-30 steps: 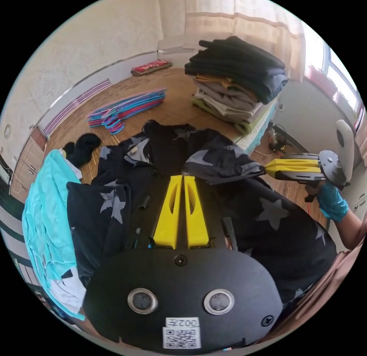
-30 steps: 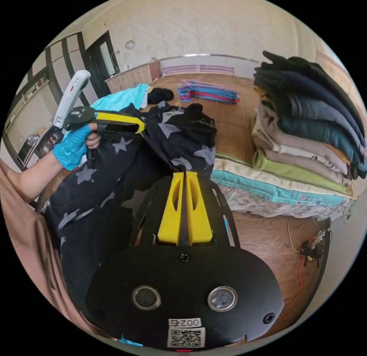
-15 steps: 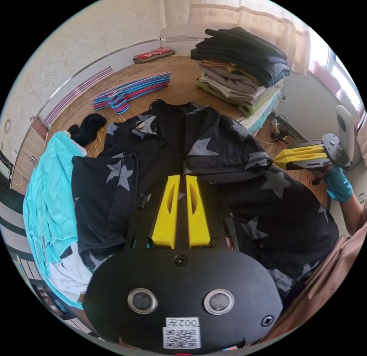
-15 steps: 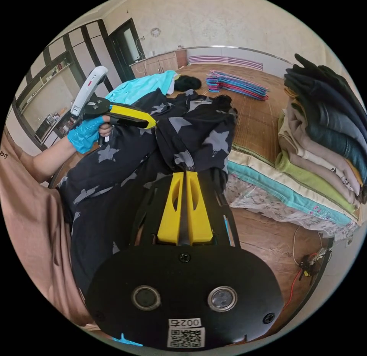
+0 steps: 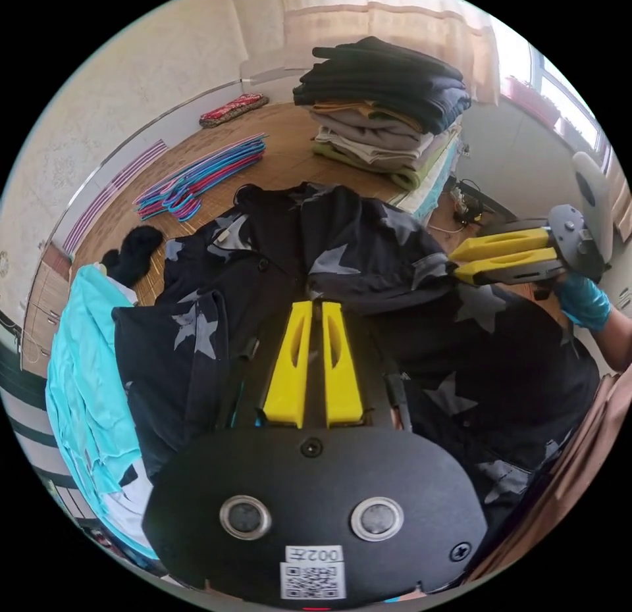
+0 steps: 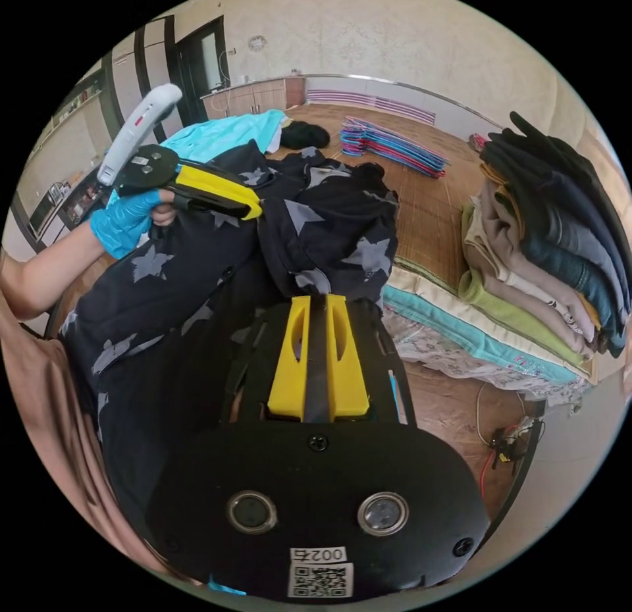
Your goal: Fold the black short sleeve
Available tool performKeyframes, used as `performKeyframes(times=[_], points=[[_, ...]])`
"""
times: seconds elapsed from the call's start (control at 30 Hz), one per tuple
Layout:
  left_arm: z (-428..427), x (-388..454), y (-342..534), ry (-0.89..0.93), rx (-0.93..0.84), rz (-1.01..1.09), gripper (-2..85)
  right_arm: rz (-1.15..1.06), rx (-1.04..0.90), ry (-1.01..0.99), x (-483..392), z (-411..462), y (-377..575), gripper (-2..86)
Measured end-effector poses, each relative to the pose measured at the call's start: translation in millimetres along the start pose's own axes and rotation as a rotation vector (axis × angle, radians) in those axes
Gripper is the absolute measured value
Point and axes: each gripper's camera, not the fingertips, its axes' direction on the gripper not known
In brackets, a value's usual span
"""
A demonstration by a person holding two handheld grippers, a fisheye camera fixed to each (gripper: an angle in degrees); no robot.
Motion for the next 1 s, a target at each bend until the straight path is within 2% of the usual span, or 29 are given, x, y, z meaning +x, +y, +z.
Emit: performKeyframes(times=[0.13,0.23,0.43,0.6,0.77,0.9,1.0], points=[[-12,-7,8,0.002,0.023,-0.051,-0.7,0.048,0.094,0.000,5,-18,5,0.0],[-13,-12,13,0.026,-0.011,-0.067,-0.9,0.068,0.150,-0.072,10,-29,12,-0.4],[-6,-18,22,0.049,-0.083,-0.092,-0.8,0.051,0.046,-0.100,13,-17,21,0.1],[-14,-17,14,0.049,-0.063,-0.020,3.2,0.032,0.065,-0.054,7,-23,20,4.4],[-12,-15,1,0.028,-0.068,0.067,3.6,-0.069,0.072,0.019,-10,-22,13,7.7],[-3,-13,-6,0.022,-0.085,0.108,0.5,-0.113,0.024,0.042,-16,-10,8,6.8],[-11,-18,-7,0.003,-0.036,0.058,-0.5,-0.110,0.011,0.079,-14,-7,9,2.0]])
